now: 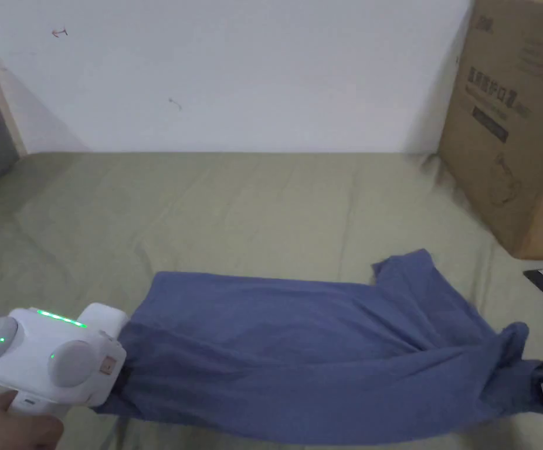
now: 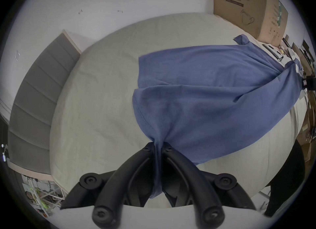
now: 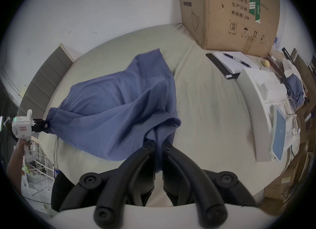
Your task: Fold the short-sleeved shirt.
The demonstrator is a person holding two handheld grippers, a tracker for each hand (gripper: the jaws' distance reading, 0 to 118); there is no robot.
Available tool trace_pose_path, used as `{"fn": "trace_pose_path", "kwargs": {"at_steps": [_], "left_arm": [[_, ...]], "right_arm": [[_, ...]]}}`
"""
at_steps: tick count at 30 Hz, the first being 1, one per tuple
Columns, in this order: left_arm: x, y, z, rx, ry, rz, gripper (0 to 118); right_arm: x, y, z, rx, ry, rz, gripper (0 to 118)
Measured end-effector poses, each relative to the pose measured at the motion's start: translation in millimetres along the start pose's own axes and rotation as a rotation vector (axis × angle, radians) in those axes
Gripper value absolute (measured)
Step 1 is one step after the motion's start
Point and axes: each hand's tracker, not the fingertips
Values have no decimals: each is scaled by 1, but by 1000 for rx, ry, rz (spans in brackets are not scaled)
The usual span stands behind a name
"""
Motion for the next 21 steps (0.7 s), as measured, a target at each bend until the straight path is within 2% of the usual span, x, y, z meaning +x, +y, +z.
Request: {"fn": "trace_pose_path", "kwargs": {"at_steps": [4,11,15,18,20,21], "left_arm": [[0,-17,20,0,6,1,5],[-8,-90,43,-69,-128,127,5],[0,-115,26,-103,-156,143,5],[-4,-119,-2,-146,-169,249,5],[-7,-122,-6,-178,-172,280,5],[-7,-121,-5,-183,-183,286,8]], "right_arm": [[0,-21,17,-15,-5,27,7],[8,-75,41,-87,20,17,7],[16,-100,9,-209,-4,-12,7],[23,-110,-31,-291,-59,-56,7],[25,-112,-39,-287,-46,-98,7],[27,-111,-37,-272,-42,-125,12]]}}
